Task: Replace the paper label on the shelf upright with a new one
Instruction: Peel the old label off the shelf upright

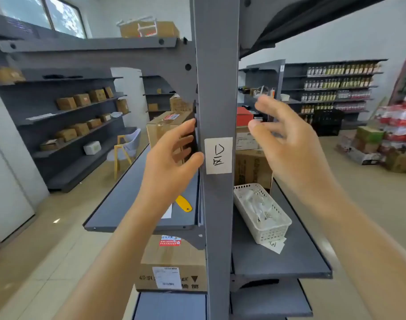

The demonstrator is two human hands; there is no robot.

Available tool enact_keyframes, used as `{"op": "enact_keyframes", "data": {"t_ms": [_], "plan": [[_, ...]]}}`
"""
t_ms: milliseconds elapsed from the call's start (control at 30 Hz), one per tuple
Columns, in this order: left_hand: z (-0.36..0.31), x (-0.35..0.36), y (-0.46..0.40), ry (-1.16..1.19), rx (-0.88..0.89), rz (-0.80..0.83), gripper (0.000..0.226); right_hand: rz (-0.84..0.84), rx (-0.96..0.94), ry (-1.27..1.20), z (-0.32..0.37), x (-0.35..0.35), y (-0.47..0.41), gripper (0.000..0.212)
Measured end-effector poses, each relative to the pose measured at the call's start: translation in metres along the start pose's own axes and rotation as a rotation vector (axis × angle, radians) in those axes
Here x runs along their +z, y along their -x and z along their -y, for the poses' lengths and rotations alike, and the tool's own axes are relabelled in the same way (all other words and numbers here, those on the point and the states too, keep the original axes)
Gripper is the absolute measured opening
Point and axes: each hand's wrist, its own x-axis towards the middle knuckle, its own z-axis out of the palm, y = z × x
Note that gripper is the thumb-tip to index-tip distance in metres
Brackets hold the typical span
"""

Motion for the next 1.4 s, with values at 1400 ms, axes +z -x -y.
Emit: {"op": "enact_keyframes", "data": {"t_ms": [1400], "plan": [[0.04,0.02,0.011,0.139,-0.131,0.015,0.057,0.096,-0.032,0.01,-0.045,0.029,-0.004,0.035]]}}
